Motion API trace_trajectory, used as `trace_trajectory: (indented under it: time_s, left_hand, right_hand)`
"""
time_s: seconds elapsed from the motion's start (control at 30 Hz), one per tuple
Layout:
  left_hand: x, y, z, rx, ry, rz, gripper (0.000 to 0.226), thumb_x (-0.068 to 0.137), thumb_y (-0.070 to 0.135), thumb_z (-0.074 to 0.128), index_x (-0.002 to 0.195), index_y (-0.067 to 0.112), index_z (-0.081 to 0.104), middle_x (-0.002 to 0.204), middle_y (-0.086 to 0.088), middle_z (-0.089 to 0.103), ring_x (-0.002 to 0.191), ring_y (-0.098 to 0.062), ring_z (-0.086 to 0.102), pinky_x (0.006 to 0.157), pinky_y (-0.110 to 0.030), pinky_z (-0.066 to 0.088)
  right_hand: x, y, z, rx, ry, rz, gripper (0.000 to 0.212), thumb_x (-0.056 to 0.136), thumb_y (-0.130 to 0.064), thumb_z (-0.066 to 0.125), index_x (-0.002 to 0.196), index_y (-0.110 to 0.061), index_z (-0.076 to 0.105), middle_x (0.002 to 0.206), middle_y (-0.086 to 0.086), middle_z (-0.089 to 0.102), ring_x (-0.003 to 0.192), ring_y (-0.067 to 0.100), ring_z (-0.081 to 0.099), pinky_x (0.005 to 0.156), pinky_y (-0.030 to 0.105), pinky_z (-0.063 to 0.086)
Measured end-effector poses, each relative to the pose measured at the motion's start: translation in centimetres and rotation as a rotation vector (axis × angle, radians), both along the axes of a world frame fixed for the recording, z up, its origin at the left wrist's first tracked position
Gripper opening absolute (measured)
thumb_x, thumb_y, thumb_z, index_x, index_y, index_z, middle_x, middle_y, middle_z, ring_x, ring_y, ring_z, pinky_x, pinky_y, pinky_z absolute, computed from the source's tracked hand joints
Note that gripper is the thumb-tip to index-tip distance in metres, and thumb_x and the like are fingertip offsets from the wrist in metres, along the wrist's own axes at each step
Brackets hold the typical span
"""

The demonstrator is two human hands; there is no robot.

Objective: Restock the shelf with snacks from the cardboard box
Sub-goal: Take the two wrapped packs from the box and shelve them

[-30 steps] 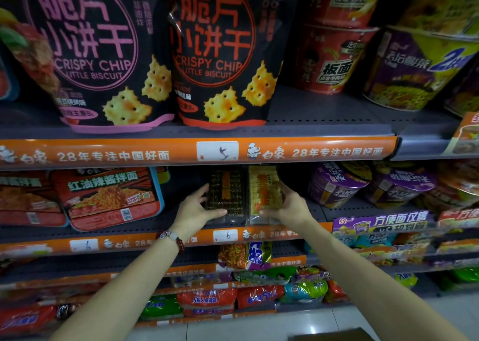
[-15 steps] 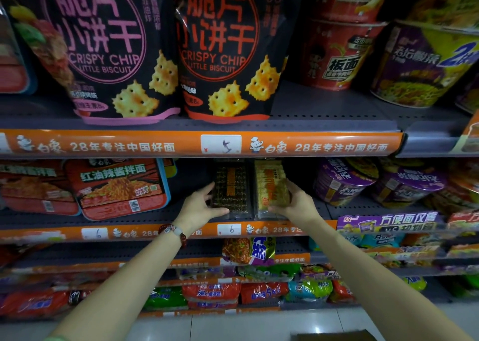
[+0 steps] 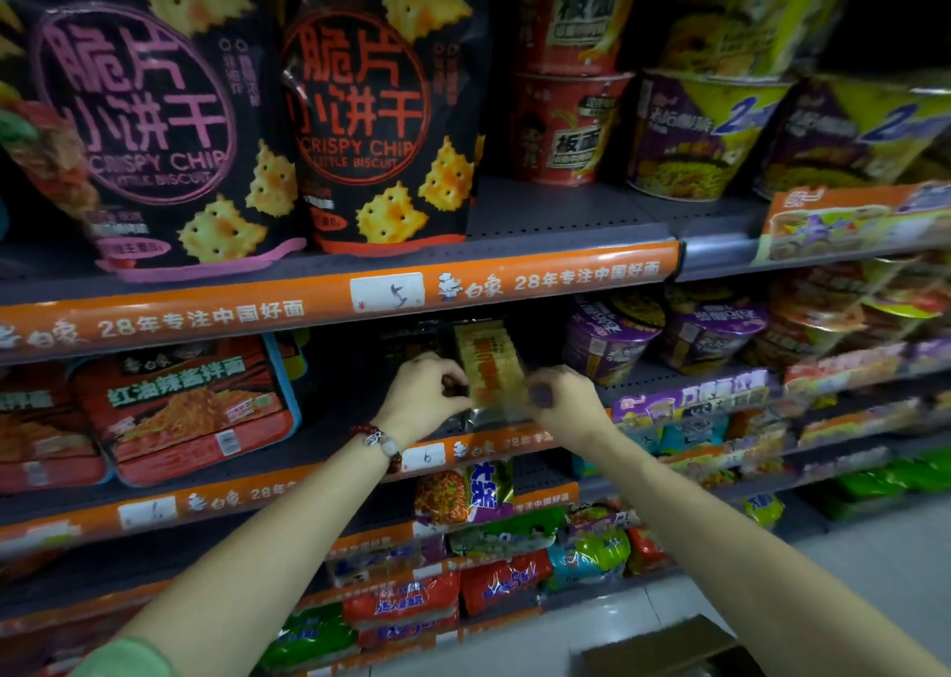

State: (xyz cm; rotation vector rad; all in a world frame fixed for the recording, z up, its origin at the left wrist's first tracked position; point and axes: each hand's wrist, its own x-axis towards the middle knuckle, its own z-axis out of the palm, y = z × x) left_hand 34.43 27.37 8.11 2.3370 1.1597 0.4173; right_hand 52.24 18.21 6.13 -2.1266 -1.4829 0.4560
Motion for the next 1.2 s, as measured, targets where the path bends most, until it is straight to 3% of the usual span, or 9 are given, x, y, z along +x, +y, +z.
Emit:
trace_trajectory:
  time_s: [0.1, 0.27, 0.37, 0.53, 0.63, 0.8, 1.2]
  left_hand:
    - [3.0, -0.8, 0.8, 0.049, 0.014, -0.165, 0.022, 0.079, 0.024, 0.073, 0.098, 0.013, 0.071, 0.106, -0.006, 0.062, 0.093, -0.019, 0.059, 0.08, -0.027, 0.048]
    - [9.0, -4.1, 1.0, 0.113, 0.061, -0.463, 0.024, 0.078, 0.027, 0.073, 0.098, 0.014, 0.071, 0.1, -0.008, 0.062, 0.096, -0.022, 0.059, 0.078, -0.024, 0.038]
    - [12.9, -7.6, 0.7, 0.121, 0.06, -0.612, 0.024, 0.078, 0.027, 0.073, 0.097, 0.014, 0.071, 0.093, -0.005, 0.058, 0.097, -0.023, 0.059, 0.079, -0.026, 0.04]
    - [19.9, -14.9, -0.9, 0.125, 0.126, -0.869, 0.03, 0.079, 0.029, 0.073, 0.1, 0.009, 0.069, 0.1, -0.011, 0.066, 0.098, -0.025, 0.059, 0.082, -0.032, 0.043]
    - [23.8, -19.6, -2.7, 0.121, 0.14, -0.978, 0.026, 0.078, 0.026, 0.073, 0.097, 0.009, 0.07, 0.098, -0.012, 0.067, 0.098, -0.026, 0.06, 0.086, -0.032, 0.043]
    - [29.9, -26.0, -7.0, 0.106, 0.206, -1.085, 0.021, 0.077, 0.024, 0.072, 0.095, 0.012, 0.071, 0.096, -0.008, 0.068, 0.098, -0.023, 0.061, 0.083, -0.034, 0.049]
    - [37.2, -31.8, -22.1, -0.064, 0.555, -1.154, 0.026, 0.082, 0.025, 0.067, 0.104, 0.011, 0.069, 0.104, -0.009, 0.07, 0.1, -0.024, 0.063, 0.085, -0.031, 0.049]
  right_hand:
    - [1.0, -2.5, 0.7, 0.013, -0.029, -0.102, 0.031, 0.083, -0.022, 0.068, 0.111, -0.01, 0.067, 0.113, 0.011, 0.065, 0.107, 0.028, 0.058, 0.086, 0.03, 0.043]
    - [3.4, -8.9, 0.9, -0.028, 0.019, -0.372, 0.035, 0.086, -0.019, 0.066, 0.12, -0.008, 0.062, 0.123, 0.009, 0.063, 0.118, 0.024, 0.056, 0.093, 0.03, 0.044]
    - [4.6, -14.0, 0.5, -0.043, 0.049, -0.537, 0.034, 0.087, -0.018, 0.065, 0.119, -0.009, 0.062, 0.118, 0.007, 0.065, 0.11, 0.023, 0.06, 0.087, 0.029, 0.046]
    - [7.0, -22.9, -1.3, -0.082, 0.063, -0.743, 0.023, 0.081, -0.015, 0.065, 0.102, -0.005, 0.068, 0.101, 0.011, 0.071, 0.096, 0.026, 0.064, 0.076, 0.031, 0.047]
    - [9.2, -27.9, -2.9, -0.107, 0.1, -0.827, 0.025, 0.081, -0.013, 0.066, 0.103, -0.003, 0.067, 0.106, 0.014, 0.069, 0.099, 0.03, 0.062, 0.081, 0.032, 0.044]
    - [13.5, -35.1, -7.1, -0.204, 0.18, -0.905, 0.037, 0.085, -0.016, 0.065, 0.12, -0.006, 0.062, 0.119, 0.012, 0.065, 0.109, 0.026, 0.06, 0.093, 0.03, 0.043]
    - [16.6, -43.5, -20.5, -0.323, 0.435, -1.206, 0.026, 0.082, -0.013, 0.064, 0.107, -0.006, 0.067, 0.107, 0.015, 0.069, 0.101, 0.03, 0.062, 0.087, 0.035, 0.049]
